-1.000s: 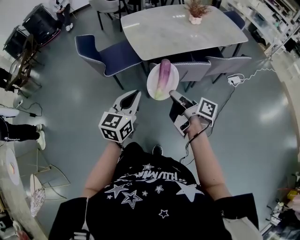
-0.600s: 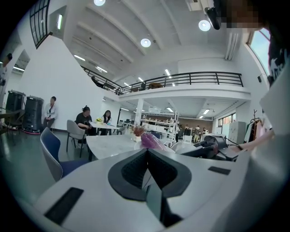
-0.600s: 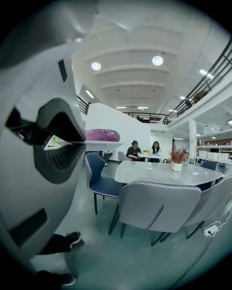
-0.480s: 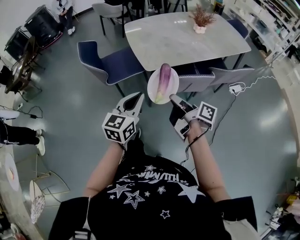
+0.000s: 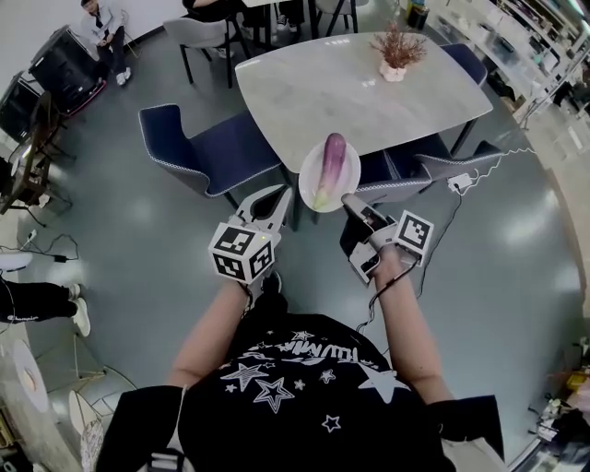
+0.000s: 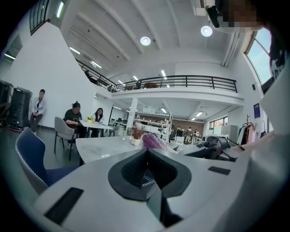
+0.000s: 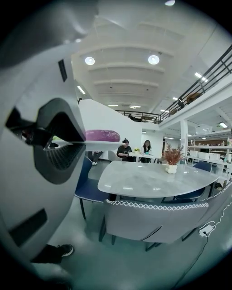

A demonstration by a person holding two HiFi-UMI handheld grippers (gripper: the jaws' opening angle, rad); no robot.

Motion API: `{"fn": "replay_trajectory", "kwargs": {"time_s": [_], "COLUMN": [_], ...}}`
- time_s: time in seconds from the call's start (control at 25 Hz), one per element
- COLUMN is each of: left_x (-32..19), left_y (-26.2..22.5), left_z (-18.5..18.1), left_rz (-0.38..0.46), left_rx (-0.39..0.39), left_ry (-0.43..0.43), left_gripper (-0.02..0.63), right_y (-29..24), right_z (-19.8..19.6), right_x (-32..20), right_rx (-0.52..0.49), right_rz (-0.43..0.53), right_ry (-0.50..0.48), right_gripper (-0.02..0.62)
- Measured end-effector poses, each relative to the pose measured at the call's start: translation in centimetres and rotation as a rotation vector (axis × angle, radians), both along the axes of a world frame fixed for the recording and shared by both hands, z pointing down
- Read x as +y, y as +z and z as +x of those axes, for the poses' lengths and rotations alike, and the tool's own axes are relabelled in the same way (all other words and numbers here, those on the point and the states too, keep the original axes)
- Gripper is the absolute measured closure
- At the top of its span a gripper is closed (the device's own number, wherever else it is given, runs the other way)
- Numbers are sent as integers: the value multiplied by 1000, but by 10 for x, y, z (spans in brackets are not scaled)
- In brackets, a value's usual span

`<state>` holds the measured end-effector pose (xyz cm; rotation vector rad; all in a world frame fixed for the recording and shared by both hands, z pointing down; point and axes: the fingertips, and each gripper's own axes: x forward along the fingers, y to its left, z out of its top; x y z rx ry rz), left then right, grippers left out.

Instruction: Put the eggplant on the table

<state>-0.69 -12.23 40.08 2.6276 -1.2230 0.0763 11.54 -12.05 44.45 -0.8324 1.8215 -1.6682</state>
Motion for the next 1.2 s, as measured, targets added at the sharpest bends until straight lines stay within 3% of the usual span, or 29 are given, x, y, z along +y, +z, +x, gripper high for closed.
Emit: {"fn": "replay_trajectory", "kwargs": {"time_s": [0.52, 1.2], "left_x": [-122, -198], "left_y": [1, 22], "left_z": [-63, -101], "left_rz": [-17, -58], "left_rx": [41, 56], "left_ry": [67, 164], "left_gripper": [598, 598], "right_y": [1, 17], "right_z": [-51, -80], "right_x": [-106, -180], "right_rx": [18, 47], "right_rz": [-24, -61], "right_ry": [106, 209], "right_gripper": [575, 577]}}
